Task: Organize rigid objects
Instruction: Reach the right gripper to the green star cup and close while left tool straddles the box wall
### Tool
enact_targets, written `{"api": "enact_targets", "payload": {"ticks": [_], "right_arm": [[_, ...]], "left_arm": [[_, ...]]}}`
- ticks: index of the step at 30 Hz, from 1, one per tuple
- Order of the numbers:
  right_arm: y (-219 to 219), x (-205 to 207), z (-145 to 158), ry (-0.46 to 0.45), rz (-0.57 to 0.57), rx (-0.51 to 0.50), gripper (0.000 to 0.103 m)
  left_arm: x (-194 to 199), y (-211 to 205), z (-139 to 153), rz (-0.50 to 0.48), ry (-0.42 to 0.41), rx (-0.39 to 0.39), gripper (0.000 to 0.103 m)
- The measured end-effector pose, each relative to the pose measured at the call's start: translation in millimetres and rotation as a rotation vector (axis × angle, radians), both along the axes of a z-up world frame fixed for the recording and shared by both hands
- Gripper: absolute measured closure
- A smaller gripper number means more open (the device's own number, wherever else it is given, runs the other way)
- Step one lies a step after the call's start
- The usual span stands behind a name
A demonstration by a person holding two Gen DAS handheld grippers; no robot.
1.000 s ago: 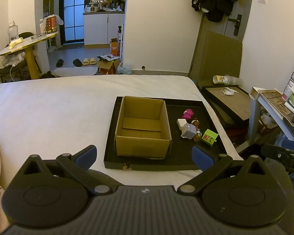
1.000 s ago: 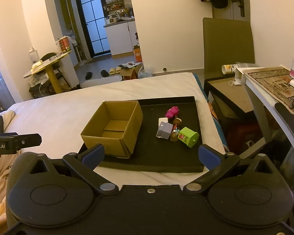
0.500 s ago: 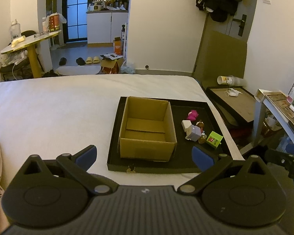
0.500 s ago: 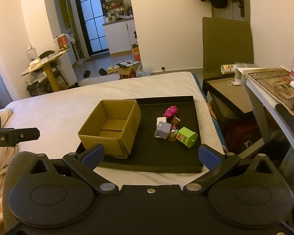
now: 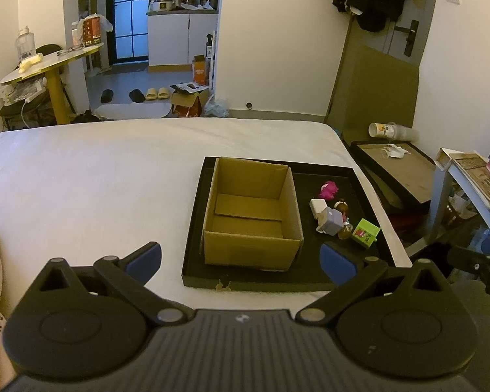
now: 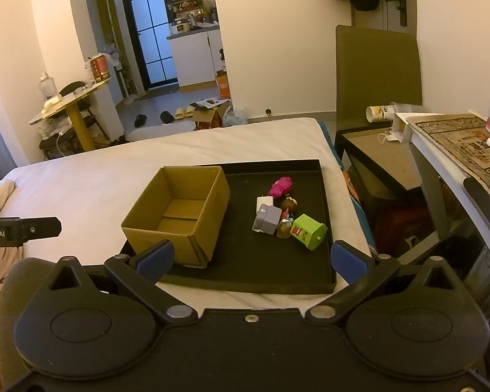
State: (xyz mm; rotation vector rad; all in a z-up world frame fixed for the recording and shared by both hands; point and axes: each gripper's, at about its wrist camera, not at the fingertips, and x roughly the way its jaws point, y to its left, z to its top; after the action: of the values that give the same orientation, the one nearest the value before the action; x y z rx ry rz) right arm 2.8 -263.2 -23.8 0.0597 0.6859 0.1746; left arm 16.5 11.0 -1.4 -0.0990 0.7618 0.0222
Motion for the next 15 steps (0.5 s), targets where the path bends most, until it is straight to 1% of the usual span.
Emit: {"api": "enact_targets", "payload": {"ticks": [15], "right_arm": [[-9.7, 28.2, -17.0, 0.026, -0.029, 0.004, 0.000]], "left_arm": [[30.2, 12.3, -13.4, 0.030, 0.049, 0.005, 0.001]]}}
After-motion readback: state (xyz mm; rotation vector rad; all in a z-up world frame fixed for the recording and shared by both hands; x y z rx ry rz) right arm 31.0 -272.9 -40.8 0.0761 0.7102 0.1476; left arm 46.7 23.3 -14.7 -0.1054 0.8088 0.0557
